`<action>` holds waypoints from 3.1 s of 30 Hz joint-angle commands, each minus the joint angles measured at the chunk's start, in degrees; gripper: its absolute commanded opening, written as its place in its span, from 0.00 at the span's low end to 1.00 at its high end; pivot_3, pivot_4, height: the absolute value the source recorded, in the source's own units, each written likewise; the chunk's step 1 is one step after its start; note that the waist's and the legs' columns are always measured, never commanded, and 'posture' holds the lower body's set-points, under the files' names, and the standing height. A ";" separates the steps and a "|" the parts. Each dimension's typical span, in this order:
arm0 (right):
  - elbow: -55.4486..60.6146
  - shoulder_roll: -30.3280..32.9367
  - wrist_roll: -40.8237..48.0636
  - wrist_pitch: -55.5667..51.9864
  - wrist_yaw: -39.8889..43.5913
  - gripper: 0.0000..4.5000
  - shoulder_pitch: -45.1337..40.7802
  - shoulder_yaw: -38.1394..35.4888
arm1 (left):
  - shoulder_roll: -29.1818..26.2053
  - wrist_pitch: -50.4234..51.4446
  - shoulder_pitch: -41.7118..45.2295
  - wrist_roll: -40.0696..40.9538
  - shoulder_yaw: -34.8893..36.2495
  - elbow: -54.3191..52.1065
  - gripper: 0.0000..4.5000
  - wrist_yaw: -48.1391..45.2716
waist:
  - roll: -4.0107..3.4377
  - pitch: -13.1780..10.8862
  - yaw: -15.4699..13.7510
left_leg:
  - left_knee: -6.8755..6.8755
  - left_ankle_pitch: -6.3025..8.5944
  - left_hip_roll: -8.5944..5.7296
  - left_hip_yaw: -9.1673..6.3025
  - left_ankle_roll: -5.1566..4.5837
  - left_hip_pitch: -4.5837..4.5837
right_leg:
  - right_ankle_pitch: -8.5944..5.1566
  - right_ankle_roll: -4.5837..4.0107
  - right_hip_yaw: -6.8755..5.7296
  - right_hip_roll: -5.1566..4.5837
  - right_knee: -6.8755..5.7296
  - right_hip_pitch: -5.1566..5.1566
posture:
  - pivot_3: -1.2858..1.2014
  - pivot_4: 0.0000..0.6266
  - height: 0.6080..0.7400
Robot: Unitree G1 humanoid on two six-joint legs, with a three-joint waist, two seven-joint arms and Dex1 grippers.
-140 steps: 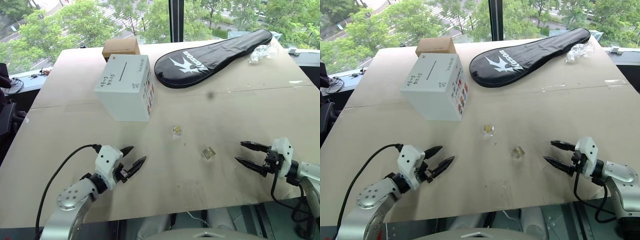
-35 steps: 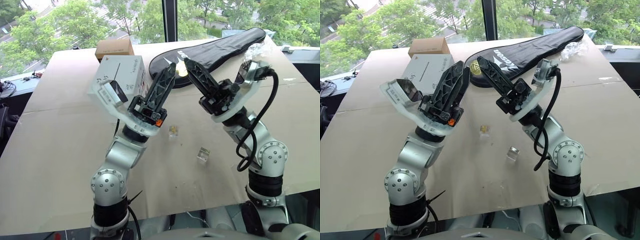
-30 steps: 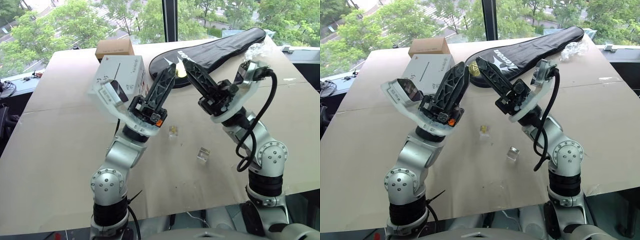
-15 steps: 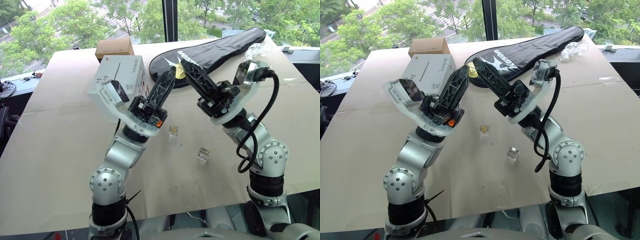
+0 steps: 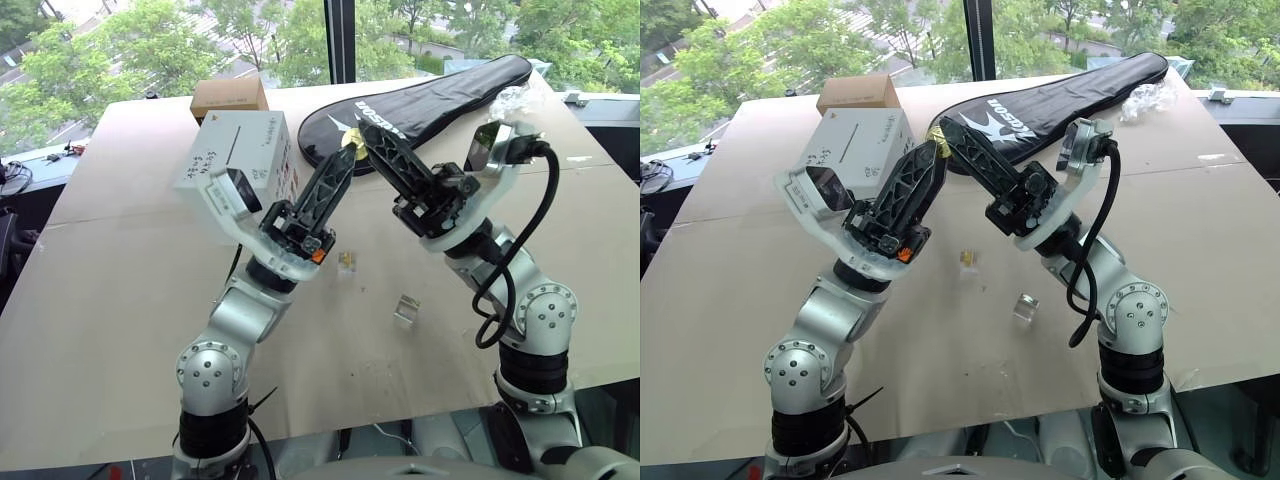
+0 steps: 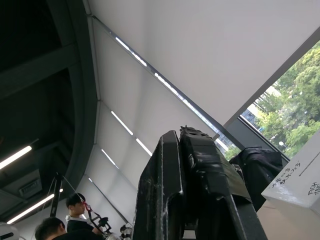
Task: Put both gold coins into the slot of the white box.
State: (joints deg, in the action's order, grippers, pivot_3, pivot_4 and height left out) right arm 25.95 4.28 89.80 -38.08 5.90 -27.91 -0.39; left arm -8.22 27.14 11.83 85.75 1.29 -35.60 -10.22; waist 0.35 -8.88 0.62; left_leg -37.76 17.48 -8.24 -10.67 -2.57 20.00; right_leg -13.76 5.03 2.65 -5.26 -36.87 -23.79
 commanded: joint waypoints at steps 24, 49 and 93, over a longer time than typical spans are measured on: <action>1.38 0.90 1.88 -0.78 -0.68 0.00 -0.82 1.37 | -1.20 -0.64 -1.35 0.60 0.64 -2.90 0.01 -4.99 | -0.01 0.00 0.01 | 0.06 0.00 0.00 0.00 0.00 0.00 | 0.00 0.00 0.01 0.00 0.02 -0.02 | 0.52 0.24 1.00; 1.24 0.35 2.59 0.88 -2.06 0.74 -0.44 0.99 | -1.25 -0.75 -2.71 0.53 0.68 -2.88 0.00 -5.03 | 0.00 -0.01 0.00 | 0.20 0.00 0.02 0.02 0.00 0.00 | 0.00 0.00 0.03 0.00 0.07 -0.08 | 0.52 0.24 1.00; -14.49 30.97 -45.07 13.11 48.43 0.74 -6.04 -5.58 | -26.50 36.13 22.14 -50.75 13.46 8.65 0.00 21.51 | 0.04 -0.10 -0.05 | -0.51 0.01 0.16 0.11 0.04 1.16 | 0.03 -0.01 -0.06 -0.17 -0.21 -0.99 | 0.52 0.24 1.00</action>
State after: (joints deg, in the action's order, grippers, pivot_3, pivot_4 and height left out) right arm 9.19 35.24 43.37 -24.84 53.92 -32.79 -3.85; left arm -35.09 61.89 33.31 35.56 13.23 -24.72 11.13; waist 0.40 -8.98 0.57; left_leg -38.27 17.50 -8.07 -10.57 -2.53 21.16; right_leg -13.73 5.02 2.58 -5.44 -37.11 -24.79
